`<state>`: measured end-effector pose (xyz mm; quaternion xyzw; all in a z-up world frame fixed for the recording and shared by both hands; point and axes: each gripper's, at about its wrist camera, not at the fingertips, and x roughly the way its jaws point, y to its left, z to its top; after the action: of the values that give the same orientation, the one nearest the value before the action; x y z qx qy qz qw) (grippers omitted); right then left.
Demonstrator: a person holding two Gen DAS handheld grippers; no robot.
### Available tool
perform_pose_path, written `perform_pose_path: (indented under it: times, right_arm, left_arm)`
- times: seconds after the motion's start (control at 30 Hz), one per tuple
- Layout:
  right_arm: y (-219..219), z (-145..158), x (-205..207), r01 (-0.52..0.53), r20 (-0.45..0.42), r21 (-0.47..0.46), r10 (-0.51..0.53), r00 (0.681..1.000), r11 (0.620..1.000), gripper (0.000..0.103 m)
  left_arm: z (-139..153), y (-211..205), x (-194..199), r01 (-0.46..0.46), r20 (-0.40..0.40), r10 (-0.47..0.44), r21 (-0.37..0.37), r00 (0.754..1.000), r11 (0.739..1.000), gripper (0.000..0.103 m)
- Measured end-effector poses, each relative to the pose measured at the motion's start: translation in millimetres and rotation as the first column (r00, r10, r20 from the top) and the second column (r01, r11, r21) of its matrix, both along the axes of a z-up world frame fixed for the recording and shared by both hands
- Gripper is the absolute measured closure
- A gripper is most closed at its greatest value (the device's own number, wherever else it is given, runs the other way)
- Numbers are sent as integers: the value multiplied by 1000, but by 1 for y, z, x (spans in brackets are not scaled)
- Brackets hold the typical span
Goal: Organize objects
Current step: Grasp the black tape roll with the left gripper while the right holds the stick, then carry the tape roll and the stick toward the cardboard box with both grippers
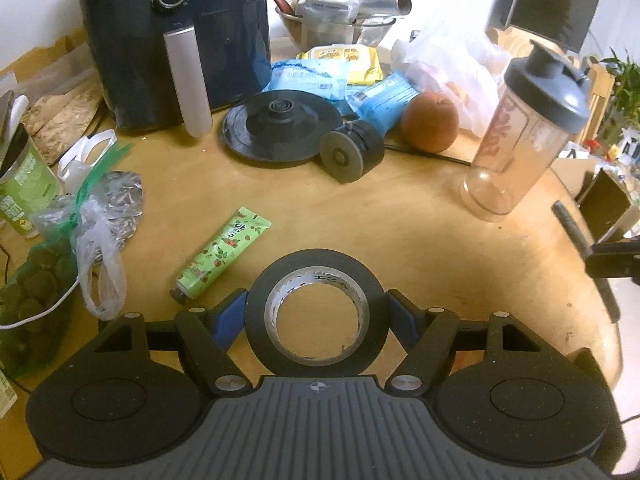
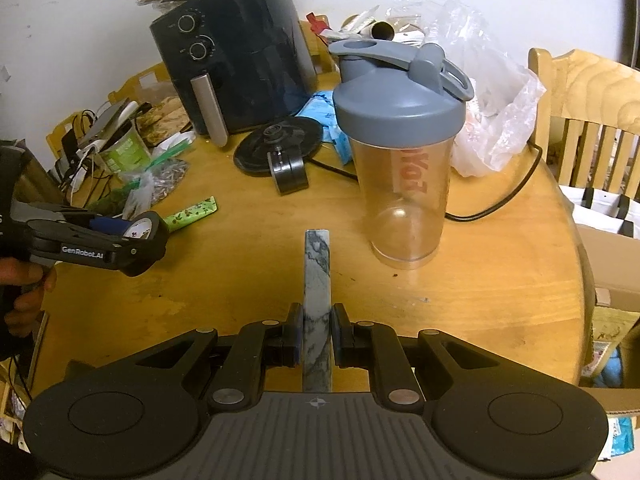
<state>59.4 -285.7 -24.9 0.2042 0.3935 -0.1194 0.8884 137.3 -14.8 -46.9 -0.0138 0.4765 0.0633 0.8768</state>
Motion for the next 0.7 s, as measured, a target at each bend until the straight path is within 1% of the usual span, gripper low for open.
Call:
perform_pose_path:
  times: [0.33, 0.53, 0.7]
  right_arm:
    - [3, 2, -2, -31, 18, 5, 31, 999, 1000, 86]
    - [5, 4, -3, -48, 30, 8, 48, 998, 999, 86]
    - [7, 7, -6, -63, 42, 10, 62, 997, 998, 86]
  left_arm:
    - [22, -11, -16, -19, 24, 19, -13, 1000, 1000, 30]
    - [31, -16, -27, -42, 32, 42, -26, 999, 999, 30]
    - [38, -23, -37, -40, 39, 42, -38, 998, 998, 30]
